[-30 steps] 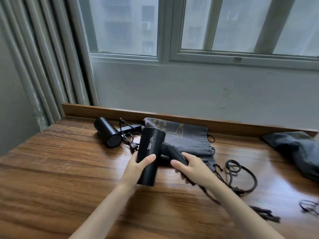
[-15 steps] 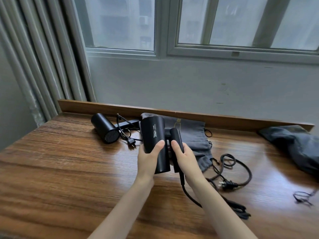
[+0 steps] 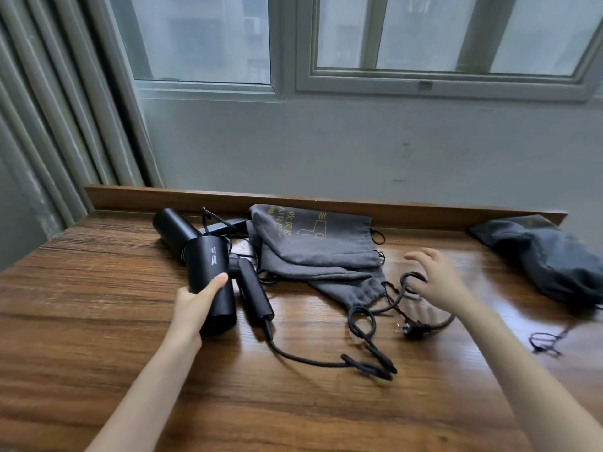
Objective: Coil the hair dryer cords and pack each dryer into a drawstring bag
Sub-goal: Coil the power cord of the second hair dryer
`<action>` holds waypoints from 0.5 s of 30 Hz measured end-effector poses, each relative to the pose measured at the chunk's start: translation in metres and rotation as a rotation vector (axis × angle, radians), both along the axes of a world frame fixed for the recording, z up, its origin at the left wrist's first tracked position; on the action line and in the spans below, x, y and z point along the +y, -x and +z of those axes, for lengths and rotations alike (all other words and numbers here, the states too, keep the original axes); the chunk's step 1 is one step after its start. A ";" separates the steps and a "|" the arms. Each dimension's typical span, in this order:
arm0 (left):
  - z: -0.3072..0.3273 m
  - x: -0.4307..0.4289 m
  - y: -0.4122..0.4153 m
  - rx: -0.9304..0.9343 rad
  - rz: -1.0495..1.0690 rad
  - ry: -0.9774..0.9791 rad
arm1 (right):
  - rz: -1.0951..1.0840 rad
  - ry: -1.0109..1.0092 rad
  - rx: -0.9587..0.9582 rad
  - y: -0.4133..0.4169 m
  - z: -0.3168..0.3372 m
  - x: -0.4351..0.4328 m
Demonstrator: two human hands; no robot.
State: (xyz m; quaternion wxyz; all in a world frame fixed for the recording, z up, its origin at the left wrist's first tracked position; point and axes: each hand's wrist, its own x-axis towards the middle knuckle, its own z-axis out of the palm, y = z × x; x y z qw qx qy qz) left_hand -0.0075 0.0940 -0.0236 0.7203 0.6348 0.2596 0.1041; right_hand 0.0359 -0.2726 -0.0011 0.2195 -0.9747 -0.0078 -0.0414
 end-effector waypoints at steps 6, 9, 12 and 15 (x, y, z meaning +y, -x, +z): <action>-0.003 0.009 -0.008 0.078 0.013 -0.049 | -0.133 -0.040 0.018 0.007 -0.021 -0.016; -0.004 0.014 -0.010 0.105 -0.001 -0.103 | 0.096 -0.108 0.045 0.019 -0.011 -0.020; -0.006 0.021 -0.011 0.136 -0.013 -0.146 | 0.357 -0.022 0.426 0.032 0.001 -0.024; -0.007 0.022 -0.014 0.134 0.022 -0.167 | 0.374 0.147 0.408 0.031 -0.007 -0.020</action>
